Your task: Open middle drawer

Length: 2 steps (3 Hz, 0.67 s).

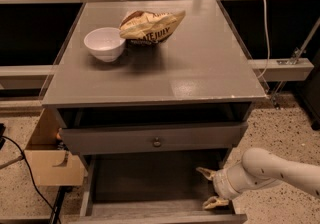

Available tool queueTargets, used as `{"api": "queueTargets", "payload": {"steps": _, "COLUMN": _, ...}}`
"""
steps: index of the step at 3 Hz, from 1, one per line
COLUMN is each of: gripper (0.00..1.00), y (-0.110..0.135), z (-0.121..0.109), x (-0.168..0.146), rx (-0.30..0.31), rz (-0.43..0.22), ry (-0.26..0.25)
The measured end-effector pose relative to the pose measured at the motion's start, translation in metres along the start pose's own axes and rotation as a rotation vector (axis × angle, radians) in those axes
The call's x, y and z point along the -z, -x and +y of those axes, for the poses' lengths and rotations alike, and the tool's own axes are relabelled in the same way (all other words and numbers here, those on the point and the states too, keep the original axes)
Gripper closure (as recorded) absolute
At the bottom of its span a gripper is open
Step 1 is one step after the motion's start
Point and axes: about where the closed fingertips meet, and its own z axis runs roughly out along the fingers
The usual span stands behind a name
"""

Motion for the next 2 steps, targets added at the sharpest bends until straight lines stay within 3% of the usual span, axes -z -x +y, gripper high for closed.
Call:
{"api": "queueTargets", "payload": {"steps": 1, "gripper": 0.15, "y": 0.0000, "z": 0.0000, "x": 0.0000, "rx": 0.000, "rz": 0.000, "ry": 0.000}}
{"api": "queueTargets", "payload": {"steps": 2, "gripper": 0.33, "y": 0.0000, "z": 0.0000, "x": 0.0000, "rx": 0.000, "rz": 0.000, "ry": 0.000}}
